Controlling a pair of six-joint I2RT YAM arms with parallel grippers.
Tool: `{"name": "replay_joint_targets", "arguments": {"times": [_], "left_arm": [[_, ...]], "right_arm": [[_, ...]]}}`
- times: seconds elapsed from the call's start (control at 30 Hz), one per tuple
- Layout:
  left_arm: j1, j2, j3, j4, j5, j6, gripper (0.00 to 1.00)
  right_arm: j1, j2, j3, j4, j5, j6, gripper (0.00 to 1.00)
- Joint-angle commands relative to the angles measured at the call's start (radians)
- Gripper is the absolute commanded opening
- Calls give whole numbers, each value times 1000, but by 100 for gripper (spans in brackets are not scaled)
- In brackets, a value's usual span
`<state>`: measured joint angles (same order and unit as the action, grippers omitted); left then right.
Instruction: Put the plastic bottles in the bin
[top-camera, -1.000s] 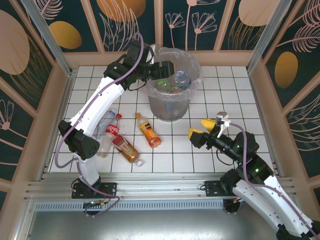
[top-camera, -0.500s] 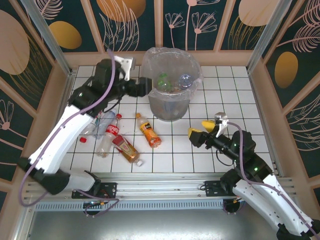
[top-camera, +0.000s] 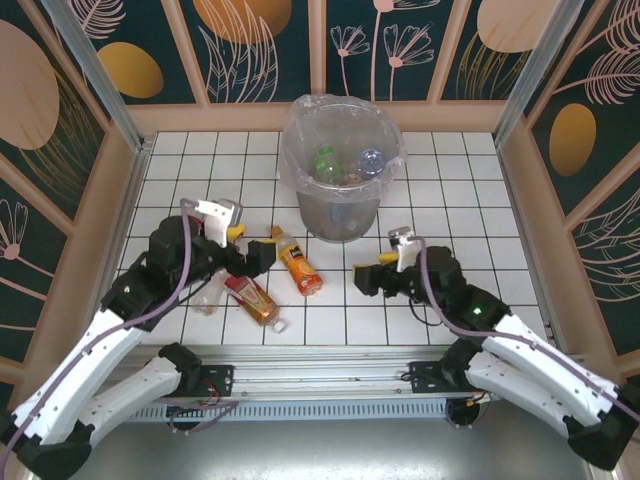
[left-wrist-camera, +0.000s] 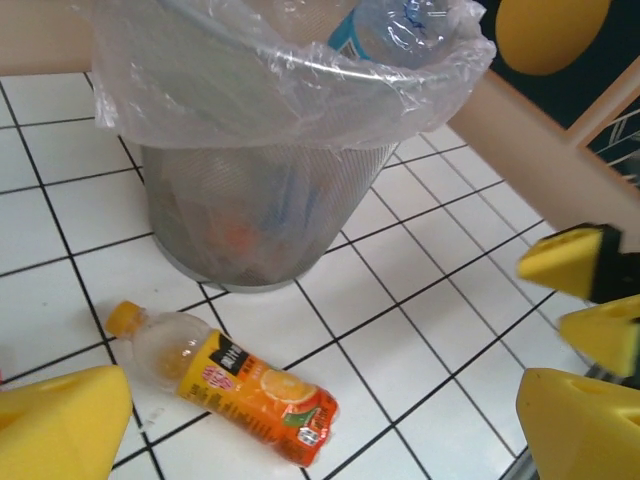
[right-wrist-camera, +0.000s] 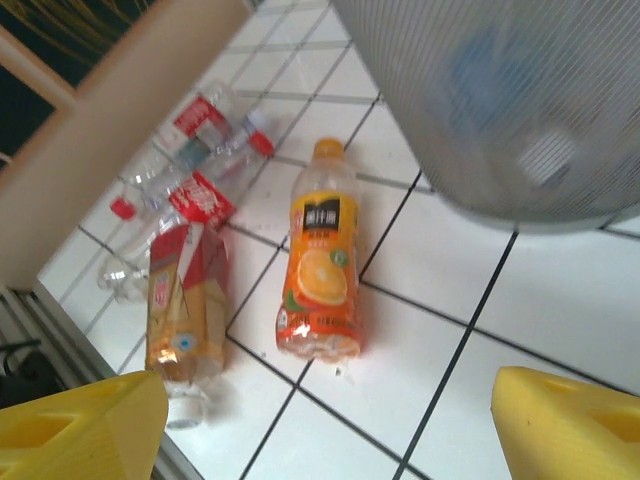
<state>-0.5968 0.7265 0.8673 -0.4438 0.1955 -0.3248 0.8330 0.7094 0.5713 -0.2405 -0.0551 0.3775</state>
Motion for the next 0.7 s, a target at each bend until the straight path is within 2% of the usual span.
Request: {"name": "replay_joint_targets", "arguments": {"times": [0.0,0.27,0.43,0.57,0.67], "left_arm": [[-5,-57,-80,119,32,-82,99],[-6,-62,-135,77,-66,-181,98],[-6,-56,-84,13,-112,-135,98],[-6,-124,-135,69,-144,-104,98],[-5,-158,-161,96,-91,-79,99]], "right_arm": [[61,95,13,77,102,38,85],[178,396,93,161,200,90,85],[213,560,166,195,215,109,85],[224,694,240,201,216,112,85],[233,787,304,188,221,100,85]]}}
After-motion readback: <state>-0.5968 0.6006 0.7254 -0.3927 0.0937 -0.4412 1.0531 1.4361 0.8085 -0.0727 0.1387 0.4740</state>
